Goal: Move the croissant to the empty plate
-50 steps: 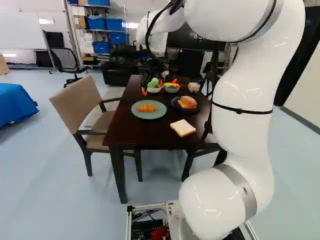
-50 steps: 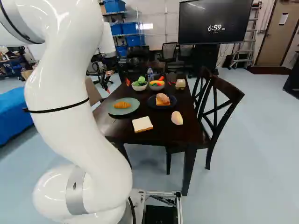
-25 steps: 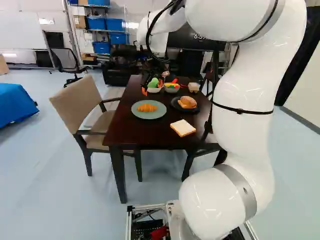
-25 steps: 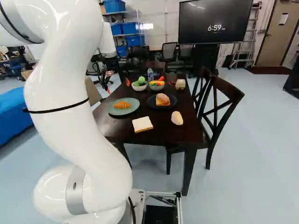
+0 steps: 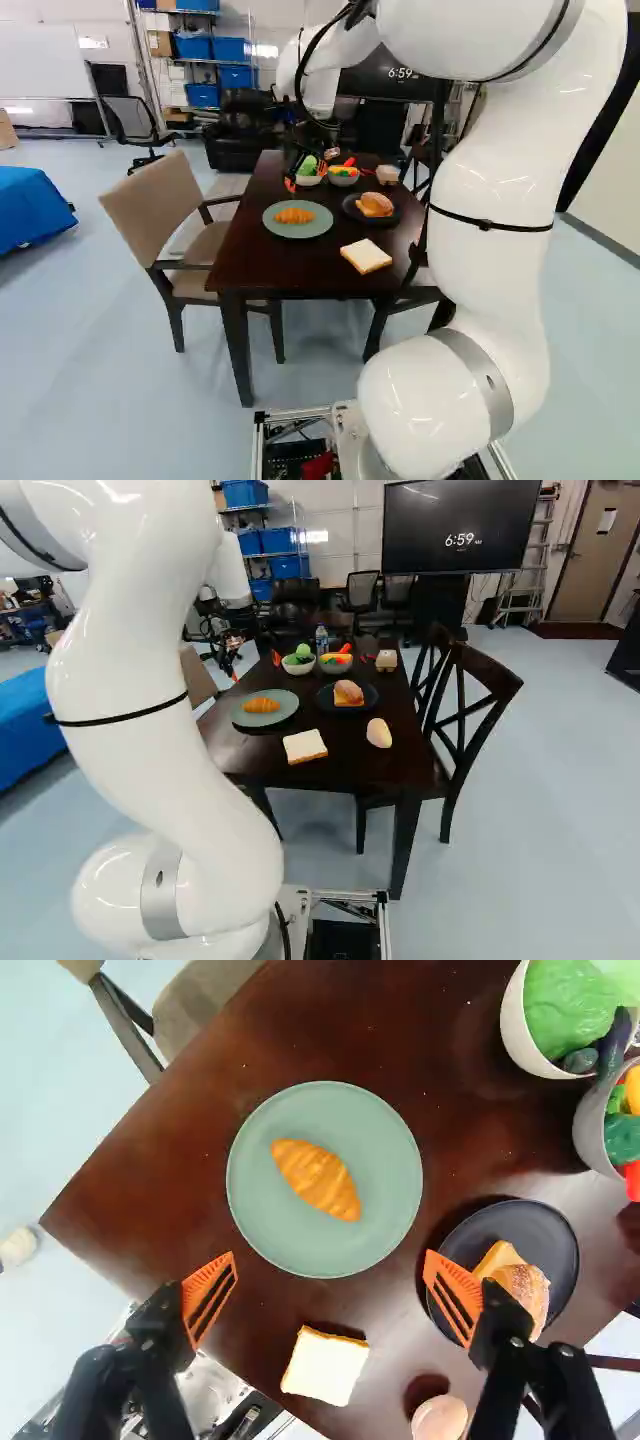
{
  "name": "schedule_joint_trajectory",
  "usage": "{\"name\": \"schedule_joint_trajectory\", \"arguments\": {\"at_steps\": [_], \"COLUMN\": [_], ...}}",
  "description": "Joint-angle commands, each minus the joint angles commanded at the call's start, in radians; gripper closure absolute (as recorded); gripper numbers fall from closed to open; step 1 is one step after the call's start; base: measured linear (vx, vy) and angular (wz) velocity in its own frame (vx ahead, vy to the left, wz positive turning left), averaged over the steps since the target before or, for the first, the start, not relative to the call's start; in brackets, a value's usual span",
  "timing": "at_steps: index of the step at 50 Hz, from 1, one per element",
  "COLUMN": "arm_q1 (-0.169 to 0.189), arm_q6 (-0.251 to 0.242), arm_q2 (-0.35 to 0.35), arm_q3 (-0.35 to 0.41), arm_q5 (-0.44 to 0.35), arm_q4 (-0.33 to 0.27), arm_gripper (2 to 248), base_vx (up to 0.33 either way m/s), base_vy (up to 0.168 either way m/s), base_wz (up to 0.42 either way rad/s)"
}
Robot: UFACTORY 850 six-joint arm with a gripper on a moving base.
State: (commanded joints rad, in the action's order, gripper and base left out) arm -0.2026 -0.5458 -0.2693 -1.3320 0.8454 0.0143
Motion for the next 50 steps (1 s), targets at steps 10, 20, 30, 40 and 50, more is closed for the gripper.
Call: {"name": "schedule_joint_trajectory", "arguments": {"at_steps": [10, 20, 30, 40, 50], "arm_q1": [0.006, 0.014, 0.023, 0.033, 0.045], "arm_q6": [0.017, 0.037, 0.062, 0.089, 0.12], "arm_q2": [0.017, 0.038, 0.062, 0.09, 0.121], "arm_q3": [0.039, 0.085, 0.14, 0.203, 0.274], "arm_q5": [-0.053, -0.118, -0.194, -0.281, -0.379], "arm_q4": [0.0, -0.001, -0.002, -0.002, -0.003], "arm_gripper": [3, 3, 3, 3, 3], "base_vx": [0.0, 0.0, 0.0, 0.0, 0.0], "base_vy": [0.0, 0.0, 0.0, 0.0, 0.0], "base_wz": [0.0, 0.0, 0.0, 0.0, 0.0]}}
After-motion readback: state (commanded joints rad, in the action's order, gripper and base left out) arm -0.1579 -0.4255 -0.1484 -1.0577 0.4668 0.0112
